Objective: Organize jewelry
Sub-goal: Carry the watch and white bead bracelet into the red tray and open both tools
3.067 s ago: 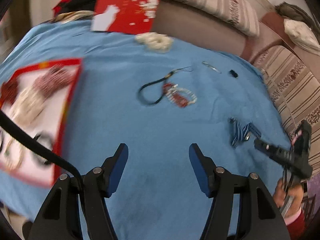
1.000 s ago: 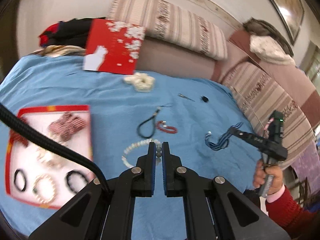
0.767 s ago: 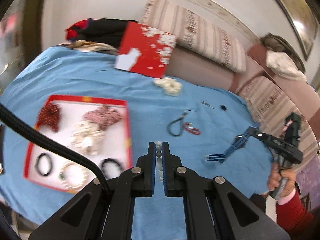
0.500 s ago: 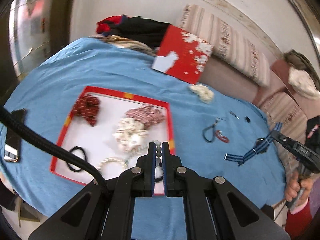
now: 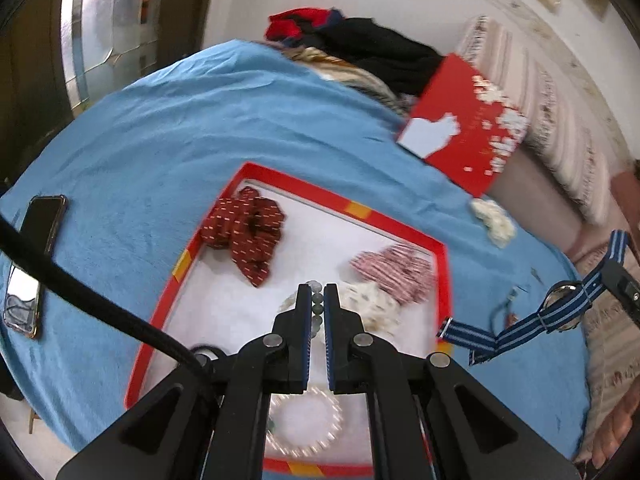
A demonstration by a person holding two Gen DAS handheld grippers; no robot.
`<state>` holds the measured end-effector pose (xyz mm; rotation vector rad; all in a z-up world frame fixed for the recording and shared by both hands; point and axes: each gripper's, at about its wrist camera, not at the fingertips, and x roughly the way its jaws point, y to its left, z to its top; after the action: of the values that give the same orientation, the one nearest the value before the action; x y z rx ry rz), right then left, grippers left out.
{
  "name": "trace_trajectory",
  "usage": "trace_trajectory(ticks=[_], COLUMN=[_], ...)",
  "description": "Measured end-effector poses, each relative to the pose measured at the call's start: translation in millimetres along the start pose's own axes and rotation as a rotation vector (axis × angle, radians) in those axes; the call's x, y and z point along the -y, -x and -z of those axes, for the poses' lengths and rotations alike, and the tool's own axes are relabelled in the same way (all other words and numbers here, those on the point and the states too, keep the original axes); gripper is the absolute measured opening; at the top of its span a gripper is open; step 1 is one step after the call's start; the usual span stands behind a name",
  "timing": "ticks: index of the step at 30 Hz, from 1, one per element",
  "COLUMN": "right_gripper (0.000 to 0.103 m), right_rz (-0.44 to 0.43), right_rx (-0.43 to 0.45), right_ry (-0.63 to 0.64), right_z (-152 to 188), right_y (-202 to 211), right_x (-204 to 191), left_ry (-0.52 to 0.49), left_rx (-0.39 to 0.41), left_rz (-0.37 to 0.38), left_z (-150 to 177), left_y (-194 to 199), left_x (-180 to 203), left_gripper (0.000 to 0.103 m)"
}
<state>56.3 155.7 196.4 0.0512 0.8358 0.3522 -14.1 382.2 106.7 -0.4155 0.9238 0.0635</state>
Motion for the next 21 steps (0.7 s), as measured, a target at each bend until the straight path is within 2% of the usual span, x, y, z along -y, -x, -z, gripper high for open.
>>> trace_trajectory(ticks=[4,8,13,15,16,17,18,19,21], right_gripper=[0.003,0.003,0.003,0.003,0.005,0.007,0.016,0.031,0.043], right_rz=[0.032,-0.05,-0.158,-0.193,-0.208,-0.216,-0.214,-0.208,-0.216], right_rx=[-0.039,-0.128,-0.277,-0.334,-0.355,-0.372,-0.381,-0.378,-0.359], right_ry=[0.071,0.108,0.155,0.168,0.17,0.173,0.179,0.185,0.184], right_z=[-1.1,21.1,68.4,84.0,90.2,94.4,95.7,96.6,95.2], right_y=[-35.4,-70.6,-111.1,-123.2,-126.5,-128.4,-128.5,-124.9,-111.2], right_x=[-14.1,-30.9,-55.2,-61.0,-62.7,-64.0,-66.3,-66.8,-64.2], left_ry=[0.035,0.07,0.158,0.208,0.232,0.251,0.277,0.292,0.292], left_rx=[-0.017,-0.023,-0.016,0.006,0.019,0.031,0.056,0.082,0.124], left_rz=[-0.044,-0.068,-0.096,-0.104,-0.105,-0.106,-0.107,-0.111,-0.126], left_z=[-3.2,-1.4,2.3,3.7,4.0,4.1,4.4,4.5,4.8], left_y=[-22.7,-33.2,-30.7,-23.4,-19.1,-15.1,-9.1,-3.3,5.2], left_x=[-18.4,-35.9,-55.4,-58.1,-58.2,-57.8,-56.7,-54.7,-50.4], left_gripper=[0.005,0.005,0.006,0.008,0.014,0.024,0.028,0.034,0.037])
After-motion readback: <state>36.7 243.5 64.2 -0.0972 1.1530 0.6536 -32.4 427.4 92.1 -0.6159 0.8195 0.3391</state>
